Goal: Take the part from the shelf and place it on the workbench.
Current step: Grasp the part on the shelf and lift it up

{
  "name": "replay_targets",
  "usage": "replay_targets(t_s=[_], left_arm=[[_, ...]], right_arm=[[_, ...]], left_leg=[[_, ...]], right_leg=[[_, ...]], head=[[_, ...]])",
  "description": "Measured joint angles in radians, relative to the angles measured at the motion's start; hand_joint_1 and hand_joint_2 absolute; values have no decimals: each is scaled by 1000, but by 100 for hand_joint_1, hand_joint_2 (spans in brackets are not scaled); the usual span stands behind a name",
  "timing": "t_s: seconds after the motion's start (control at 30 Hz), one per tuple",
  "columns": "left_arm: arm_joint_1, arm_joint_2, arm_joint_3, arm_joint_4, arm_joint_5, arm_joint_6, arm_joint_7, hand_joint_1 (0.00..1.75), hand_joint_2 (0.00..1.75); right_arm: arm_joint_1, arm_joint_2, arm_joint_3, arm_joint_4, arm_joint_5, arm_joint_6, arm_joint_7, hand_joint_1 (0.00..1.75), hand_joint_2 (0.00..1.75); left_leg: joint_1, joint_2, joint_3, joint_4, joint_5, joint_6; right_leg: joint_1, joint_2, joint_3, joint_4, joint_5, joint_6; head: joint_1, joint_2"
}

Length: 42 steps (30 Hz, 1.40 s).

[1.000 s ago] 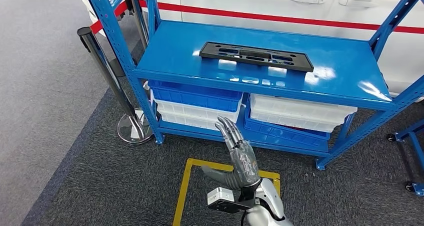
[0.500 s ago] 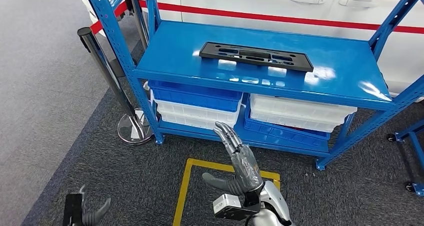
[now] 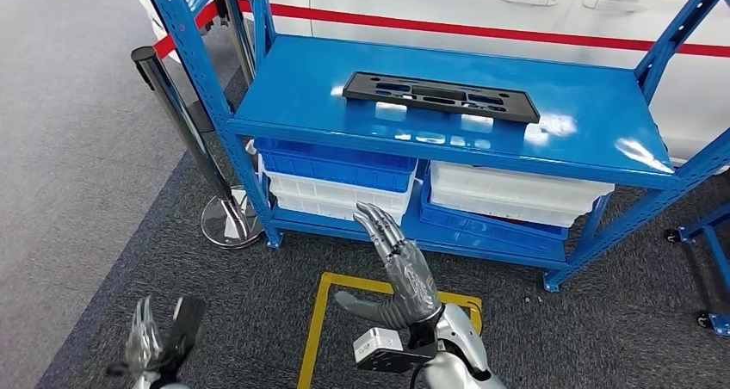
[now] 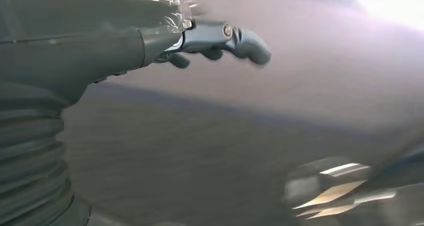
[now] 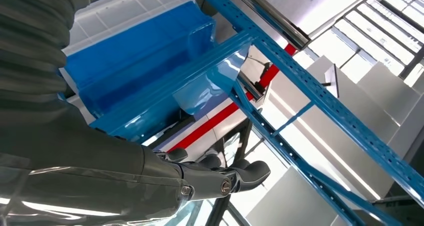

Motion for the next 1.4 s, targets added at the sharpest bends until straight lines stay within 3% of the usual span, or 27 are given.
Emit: replay_targets(t_s=[0.1,0.2,0.33,0.67,0.73,0.87,1.07,1.23,1.4], left_arm=[[30,1,-19,133,-132,-21,269,0,175],[46,-6,-54,218,-199,-94,478,0,175],[54,-29,-69,275,-196,-176,567,0,175],[56,-59,-104,323,-234,-227,573,0,175],[55,-59,-111,326,-251,-232,563,0,175],[46,-59,-134,327,-293,-242,530,0,175],[35,-59,-160,328,-341,-259,480,0,175],[32,-59,-165,328,-323,-271,415,0,175],[32,-59,-165,328,-313,-268,394,0,175]], right_arm=[[-19,0,10,13,1,-32,7,0,175],[-43,0,22,30,23,-64,24,0,175],[-66,0,31,53,39,-76,47,0,175],[-135,14,49,104,98,-101,83,0,175],[-176,22,51,126,213,-148,138,0,175],[-342,38,49,228,588,-213,330,0,175],[-551,86,50,506,856,-148,492,0,175],[-618,137,57,729,856,-151,511,0,175],[-625,157,58,826,840,-165,503,0,175]], left_leg=[[0,1,-1,0,0,0],[0,0,-1,0,0,0],[0,0,-1,0,0,0],[0,-1,-1,0,0,0],[0,-1,-1,0,0,0],[0,-1,0,0,1,0],[0,-2,0,1,3,1],[0,-3,-1,1,3,1],[0,-3,-2,1,2,1]], right_leg=[[0,0,-2,0,0,0],[0,-1,-2,0,0,0],[0,-1,-2,0,0,0],[0,-1,-1,0,0,0],[0,-1,-2,0,0,0],[0,-1,-1,1,1,0],[0,-3,-1,1,2,0],[0,-4,-1,1,1,0],[0,-3,-2,1,1,0]], head=[[0,0],[0,0],[0,0],[0,0],[0,0],[0,0],[0,0],[0,0],[0,0]])
